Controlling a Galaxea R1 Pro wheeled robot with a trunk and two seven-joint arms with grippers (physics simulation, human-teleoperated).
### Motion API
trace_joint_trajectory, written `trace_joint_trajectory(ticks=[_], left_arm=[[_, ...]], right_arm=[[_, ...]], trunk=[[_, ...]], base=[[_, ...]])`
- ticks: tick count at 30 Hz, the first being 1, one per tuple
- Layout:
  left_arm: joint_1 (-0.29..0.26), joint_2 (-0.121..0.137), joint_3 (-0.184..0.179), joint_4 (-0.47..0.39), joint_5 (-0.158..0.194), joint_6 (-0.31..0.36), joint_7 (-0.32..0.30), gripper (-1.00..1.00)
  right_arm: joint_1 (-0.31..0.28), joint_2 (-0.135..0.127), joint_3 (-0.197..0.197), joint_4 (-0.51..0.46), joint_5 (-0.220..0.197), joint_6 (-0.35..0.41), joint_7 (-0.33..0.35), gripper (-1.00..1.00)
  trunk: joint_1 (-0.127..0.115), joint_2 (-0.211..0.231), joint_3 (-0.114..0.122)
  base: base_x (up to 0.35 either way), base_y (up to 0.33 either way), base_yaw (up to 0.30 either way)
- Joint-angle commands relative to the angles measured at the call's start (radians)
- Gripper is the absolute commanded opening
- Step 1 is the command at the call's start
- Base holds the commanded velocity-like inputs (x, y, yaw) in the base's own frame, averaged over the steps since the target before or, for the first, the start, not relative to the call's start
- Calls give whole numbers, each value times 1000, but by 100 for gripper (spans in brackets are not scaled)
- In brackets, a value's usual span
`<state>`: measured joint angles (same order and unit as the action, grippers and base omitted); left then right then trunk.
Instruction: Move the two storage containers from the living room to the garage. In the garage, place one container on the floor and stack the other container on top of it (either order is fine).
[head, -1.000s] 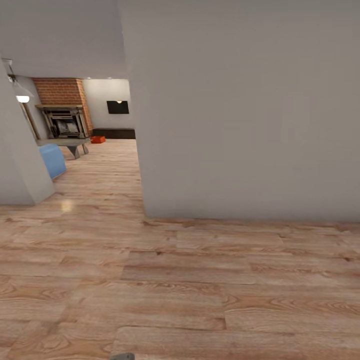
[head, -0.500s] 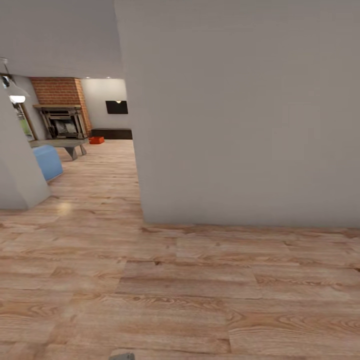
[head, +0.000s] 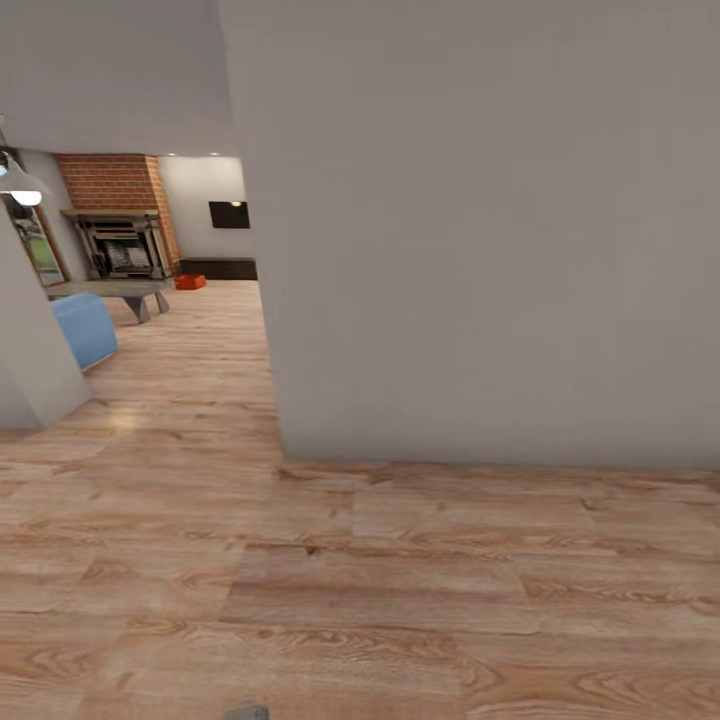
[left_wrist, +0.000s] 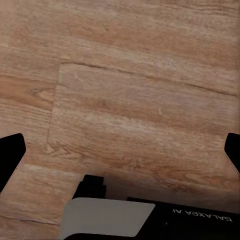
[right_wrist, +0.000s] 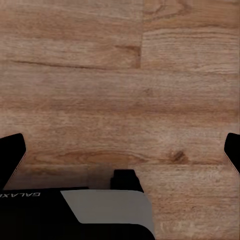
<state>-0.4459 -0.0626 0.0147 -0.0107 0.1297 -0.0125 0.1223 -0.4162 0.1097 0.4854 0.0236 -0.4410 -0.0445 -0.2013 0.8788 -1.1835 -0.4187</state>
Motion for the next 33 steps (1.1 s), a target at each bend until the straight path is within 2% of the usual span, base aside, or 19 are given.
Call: trace_joint_trajectory(ticks=[1, 14, 33], left_arm=[[-1, 0, 1, 0, 8, -1, 2, 100], [-1, 1, 1, 0, 8, -1, 2, 100], [-1, 1, 1, 0, 8, -1, 2, 100]], right_arm=[[-1, 1, 8, 2, -10, -5, -1, 100], [-1, 1, 9, 2, -9, -5, -1, 100], [-1, 1, 9, 2, -8, -5, -1, 100]], trunk=[[1, -1, -1], [1, -1, -1], [1, -1, -1]], base=[[334, 0, 0], [334, 0, 20], [321, 0, 232]])
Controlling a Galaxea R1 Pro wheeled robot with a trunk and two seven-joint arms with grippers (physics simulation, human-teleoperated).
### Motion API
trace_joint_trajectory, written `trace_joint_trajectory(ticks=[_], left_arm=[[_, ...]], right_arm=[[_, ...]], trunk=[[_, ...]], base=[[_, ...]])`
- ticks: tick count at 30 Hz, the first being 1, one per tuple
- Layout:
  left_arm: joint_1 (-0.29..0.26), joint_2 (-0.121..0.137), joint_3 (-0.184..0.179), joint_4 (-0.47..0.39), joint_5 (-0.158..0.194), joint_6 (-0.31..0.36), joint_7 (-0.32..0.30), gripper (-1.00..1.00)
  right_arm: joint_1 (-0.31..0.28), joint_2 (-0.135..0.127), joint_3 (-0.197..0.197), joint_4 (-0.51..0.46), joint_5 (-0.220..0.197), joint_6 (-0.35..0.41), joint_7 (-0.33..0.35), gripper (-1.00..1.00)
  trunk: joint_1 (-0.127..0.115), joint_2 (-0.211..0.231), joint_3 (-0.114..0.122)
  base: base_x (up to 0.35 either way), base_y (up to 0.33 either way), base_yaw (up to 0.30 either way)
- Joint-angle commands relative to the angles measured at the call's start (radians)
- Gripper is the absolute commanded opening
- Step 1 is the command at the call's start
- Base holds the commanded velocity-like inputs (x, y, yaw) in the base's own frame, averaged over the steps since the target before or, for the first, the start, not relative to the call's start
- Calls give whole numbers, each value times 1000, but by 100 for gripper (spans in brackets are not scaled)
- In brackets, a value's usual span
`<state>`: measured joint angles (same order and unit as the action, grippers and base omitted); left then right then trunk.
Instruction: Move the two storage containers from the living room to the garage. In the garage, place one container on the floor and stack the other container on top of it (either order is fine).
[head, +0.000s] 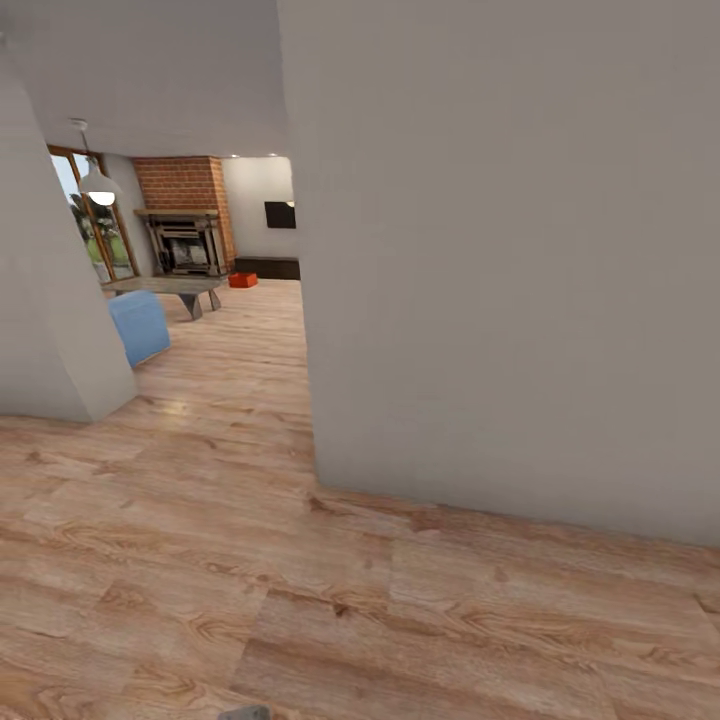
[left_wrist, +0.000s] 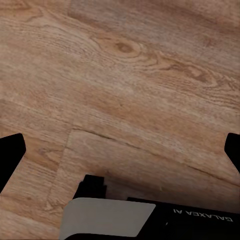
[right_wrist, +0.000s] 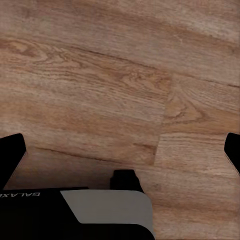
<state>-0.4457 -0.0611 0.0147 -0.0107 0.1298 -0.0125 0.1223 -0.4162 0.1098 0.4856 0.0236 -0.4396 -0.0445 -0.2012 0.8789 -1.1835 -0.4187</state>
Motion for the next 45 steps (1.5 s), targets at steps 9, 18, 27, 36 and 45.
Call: trace_joint_trajectory(ticks=[9, 18, 27, 36, 45], left_arm=[[-1, -1, 1, 0, 8, -1, 2, 100], [-1, -1, 1, 0, 8, -1, 2, 100], [-1, 0, 1, 0, 8, -1, 2, 100], [-1, -1, 1, 0, 8, -1, 2, 100], [-1, 0, 10, 0, 20, -1, 1, 100]], right_arm=[[-1, -1, 8, 2, -10, -5, -2, 100], [-1, 0, 8, 2, -10, -5, -3, 100], [-1, 0, 8, 2, -11, -3, -2, 100], [-1, 1, 9, 2, -10, -4, -2, 100], [-1, 1, 8, 2, -10, -4, -2, 100]], trunk=[[0, -1, -1], [0, -1, -1], [0, -1, -1], [0, -1, -1], [0, -1, -1]], base=[[79, 0, 251], [1, 0, 250], [0, 0, 75], [29, 0, 39], [285, 0, 5]])
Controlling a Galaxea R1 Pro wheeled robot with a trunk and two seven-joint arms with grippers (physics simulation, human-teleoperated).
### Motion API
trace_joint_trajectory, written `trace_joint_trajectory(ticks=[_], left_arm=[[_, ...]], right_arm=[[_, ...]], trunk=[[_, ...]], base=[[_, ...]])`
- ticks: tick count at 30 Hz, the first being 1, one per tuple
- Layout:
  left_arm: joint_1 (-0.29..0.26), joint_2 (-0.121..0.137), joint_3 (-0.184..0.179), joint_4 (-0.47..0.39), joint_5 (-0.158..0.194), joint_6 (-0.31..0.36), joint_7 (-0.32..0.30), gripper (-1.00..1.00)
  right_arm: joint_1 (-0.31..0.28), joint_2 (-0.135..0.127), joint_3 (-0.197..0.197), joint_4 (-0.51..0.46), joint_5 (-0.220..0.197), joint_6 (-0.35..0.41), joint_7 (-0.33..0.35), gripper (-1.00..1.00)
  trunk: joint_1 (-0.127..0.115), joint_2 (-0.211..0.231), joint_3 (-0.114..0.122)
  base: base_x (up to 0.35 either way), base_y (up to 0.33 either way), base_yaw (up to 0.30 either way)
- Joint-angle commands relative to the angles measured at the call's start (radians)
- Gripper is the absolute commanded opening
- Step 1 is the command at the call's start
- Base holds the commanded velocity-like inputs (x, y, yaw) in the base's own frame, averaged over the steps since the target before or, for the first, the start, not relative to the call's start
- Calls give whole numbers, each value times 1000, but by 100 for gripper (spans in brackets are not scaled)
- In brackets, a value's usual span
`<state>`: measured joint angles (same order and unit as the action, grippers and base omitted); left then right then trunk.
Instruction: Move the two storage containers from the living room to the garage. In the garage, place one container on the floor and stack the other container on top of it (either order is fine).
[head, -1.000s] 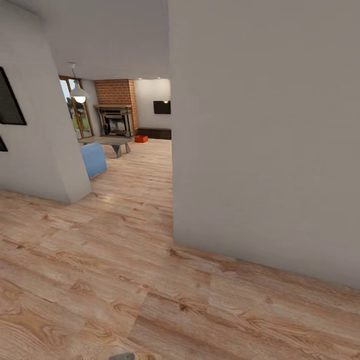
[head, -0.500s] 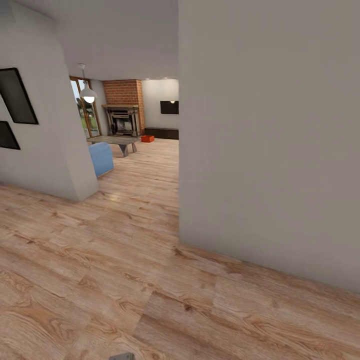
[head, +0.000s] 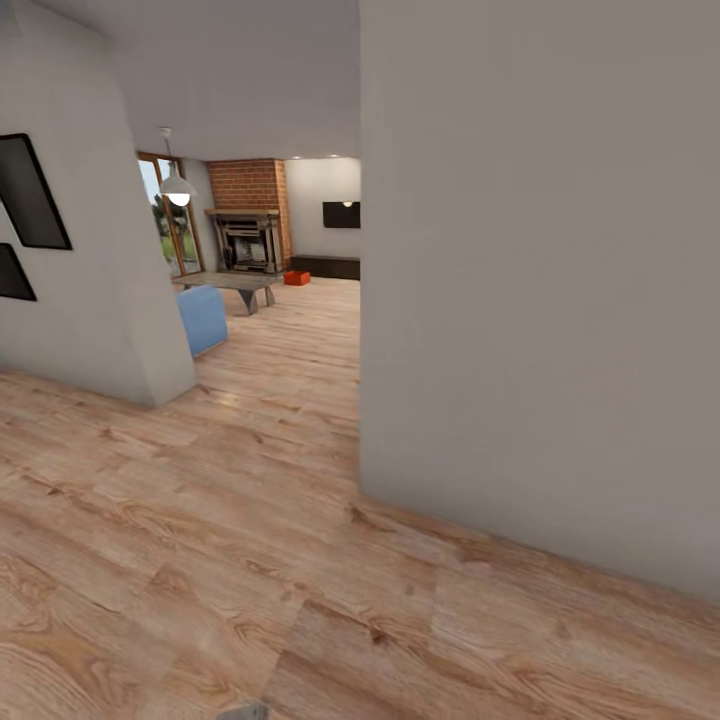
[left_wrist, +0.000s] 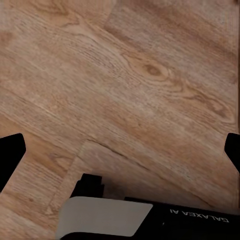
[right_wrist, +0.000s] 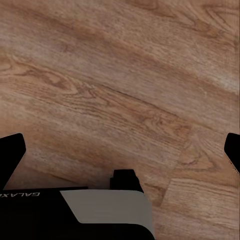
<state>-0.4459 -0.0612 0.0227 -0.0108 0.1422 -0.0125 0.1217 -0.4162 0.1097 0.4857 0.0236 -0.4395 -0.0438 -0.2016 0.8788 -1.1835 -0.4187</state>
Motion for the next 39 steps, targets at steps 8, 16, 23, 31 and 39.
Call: trace_joint_trajectory(ticks=[8, 16, 23, 31, 39], left_arm=[[-1, 0, 12, 0, 44, -1, 0, 100], [-1, 2, 11, 0, 45, -1, -1, 100], [-1, 2, 11, 0, 44, -1, -2, 100], [-1, 3, 10, 0, 44, -1, -2, 100], [-1, 3, 10, 0, 45, -1, -2, 100]], right_arm=[[-1, 1, 8, 2, -10, -5, -1, 100], [-1, 1, 9, 2, -10, -5, -1, 100], [-1, 1, 9, 2, -10, -5, -1, 100], [-1, 1, 8, 2, -10, -5, -2, 100], [-1, 1, 8, 2, -10, -5, -1, 100]], trunk=[[1, -1, -1], [1, -1, -1], [1, -1, -1], [1, -1, -1], [1, -1, -1]], base=[[334, 5, 0], [336, 82, 0], [336, 84, 0], [336, 66, 0], [337, 7, 0]])
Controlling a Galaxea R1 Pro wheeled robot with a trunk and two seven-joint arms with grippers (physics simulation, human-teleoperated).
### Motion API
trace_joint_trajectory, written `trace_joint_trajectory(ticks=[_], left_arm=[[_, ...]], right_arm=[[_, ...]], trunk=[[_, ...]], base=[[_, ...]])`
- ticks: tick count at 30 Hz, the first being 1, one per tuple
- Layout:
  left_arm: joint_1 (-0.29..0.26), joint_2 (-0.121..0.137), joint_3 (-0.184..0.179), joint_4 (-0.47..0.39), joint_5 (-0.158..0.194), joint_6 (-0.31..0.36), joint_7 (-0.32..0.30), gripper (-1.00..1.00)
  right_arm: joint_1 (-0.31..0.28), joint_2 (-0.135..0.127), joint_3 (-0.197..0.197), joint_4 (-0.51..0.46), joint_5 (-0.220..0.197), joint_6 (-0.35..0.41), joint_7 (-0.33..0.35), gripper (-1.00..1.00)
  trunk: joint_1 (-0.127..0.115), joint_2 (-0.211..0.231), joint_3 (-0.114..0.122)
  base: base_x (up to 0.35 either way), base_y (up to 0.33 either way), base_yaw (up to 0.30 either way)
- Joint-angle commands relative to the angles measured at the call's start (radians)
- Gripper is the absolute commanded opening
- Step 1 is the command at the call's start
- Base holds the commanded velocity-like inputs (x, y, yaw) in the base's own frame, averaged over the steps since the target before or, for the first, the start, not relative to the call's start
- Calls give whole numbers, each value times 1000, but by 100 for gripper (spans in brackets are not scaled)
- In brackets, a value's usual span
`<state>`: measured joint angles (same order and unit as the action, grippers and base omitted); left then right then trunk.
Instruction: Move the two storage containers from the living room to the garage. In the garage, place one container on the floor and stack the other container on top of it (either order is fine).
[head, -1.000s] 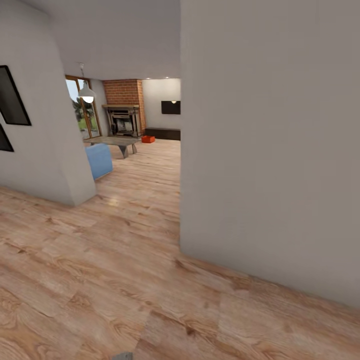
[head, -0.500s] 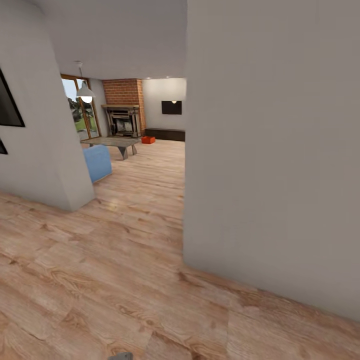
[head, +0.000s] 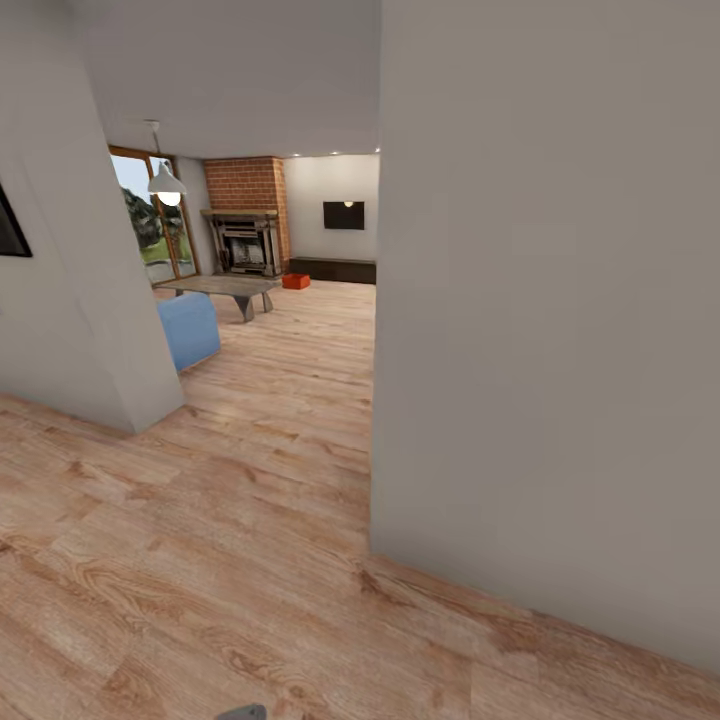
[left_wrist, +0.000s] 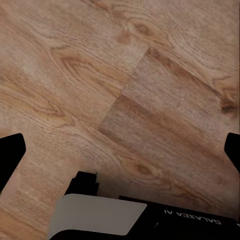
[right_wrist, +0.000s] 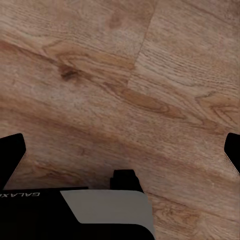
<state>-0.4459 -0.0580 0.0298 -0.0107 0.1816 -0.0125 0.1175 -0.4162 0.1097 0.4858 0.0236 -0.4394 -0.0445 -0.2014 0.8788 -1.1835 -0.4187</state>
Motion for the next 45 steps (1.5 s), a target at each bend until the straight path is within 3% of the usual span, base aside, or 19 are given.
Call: trace_joint_trajectory(ticks=[1, 12, 45], left_arm=[[-1, 0, 2, 0, 5, -1, 2, 100], [-1, -1, 2, 0, 5, -1, 2, 100], [-1, 0, 3, 0, 4, -1, 2, 100]], right_arm=[[-1, 1, 8, 2, -10, -5, -1, 100], [-1, 1, 9, 2, -10, -5, -2, 100], [-1, 2, 10, 2, -8, -5, -2, 100]], trunk=[[1, -1, -1], [1, -1, -1], [1, -1, -1]], base=[[337, 1, 0], [337, 0, 58], [336, 0, 249]])
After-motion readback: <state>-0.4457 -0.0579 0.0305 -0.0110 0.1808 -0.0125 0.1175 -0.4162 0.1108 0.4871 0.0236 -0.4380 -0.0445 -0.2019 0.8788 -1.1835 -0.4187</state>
